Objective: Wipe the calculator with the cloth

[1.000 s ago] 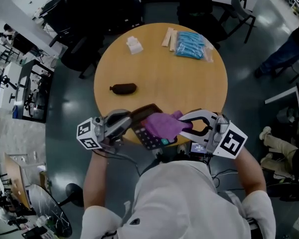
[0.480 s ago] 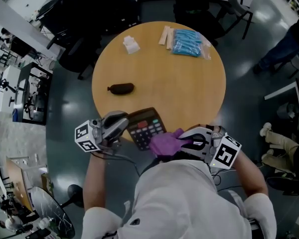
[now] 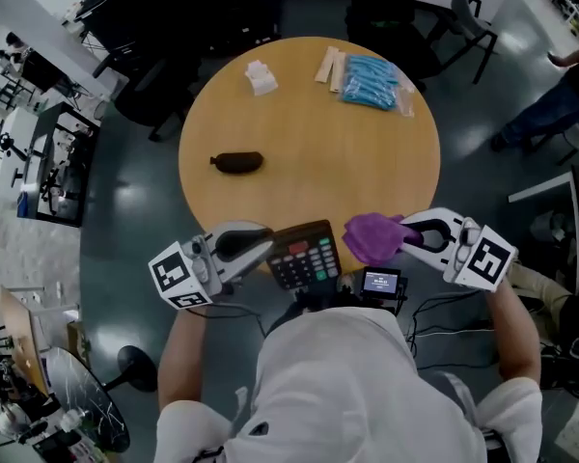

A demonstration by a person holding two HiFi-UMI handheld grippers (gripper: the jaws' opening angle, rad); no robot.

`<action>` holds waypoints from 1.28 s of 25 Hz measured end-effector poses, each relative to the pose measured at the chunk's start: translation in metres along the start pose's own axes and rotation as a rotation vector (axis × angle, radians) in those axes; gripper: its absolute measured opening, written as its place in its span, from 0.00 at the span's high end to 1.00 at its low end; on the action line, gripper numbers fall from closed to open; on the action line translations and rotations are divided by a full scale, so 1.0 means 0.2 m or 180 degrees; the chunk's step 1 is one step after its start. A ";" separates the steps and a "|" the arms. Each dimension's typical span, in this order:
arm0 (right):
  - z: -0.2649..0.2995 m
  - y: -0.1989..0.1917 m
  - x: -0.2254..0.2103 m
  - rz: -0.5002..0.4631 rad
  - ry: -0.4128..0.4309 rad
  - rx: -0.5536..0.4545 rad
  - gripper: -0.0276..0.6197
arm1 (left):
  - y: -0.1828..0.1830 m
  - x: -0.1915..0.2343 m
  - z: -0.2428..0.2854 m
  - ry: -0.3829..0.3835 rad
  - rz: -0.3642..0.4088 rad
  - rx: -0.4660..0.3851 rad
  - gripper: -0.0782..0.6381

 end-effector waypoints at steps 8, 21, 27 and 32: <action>0.23 0.25 -0.28 -0.0173 0.0474 0.0562 0.85 | -0.08 -0.15 0.13 -0.0355 0.0282 0.0339 0.83; 0.53 0.21 0.01 -0.0316 0.1775 0.1335 0.85 | -0.20 -0.33 0.26 -0.0843 0.0952 0.1237 0.83; 0.54 0.06 0.10 0.0099 0.1940 0.1247 0.85 | -0.28 -0.32 0.24 -0.0987 0.1120 0.1509 0.83; 0.56 -0.07 0.12 0.0358 0.2034 0.1167 0.85 | -0.23 -0.36 0.27 -0.0993 0.1032 0.1414 0.83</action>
Point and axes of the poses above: the fingertips, and each gripper's own axes: z forward along the fingers, x to its left, y out of its top, the point moved 4 cm from there along -z, backward along the fingers, and after that the axes turned 5 degrees about -x, right-handed, at the moved point
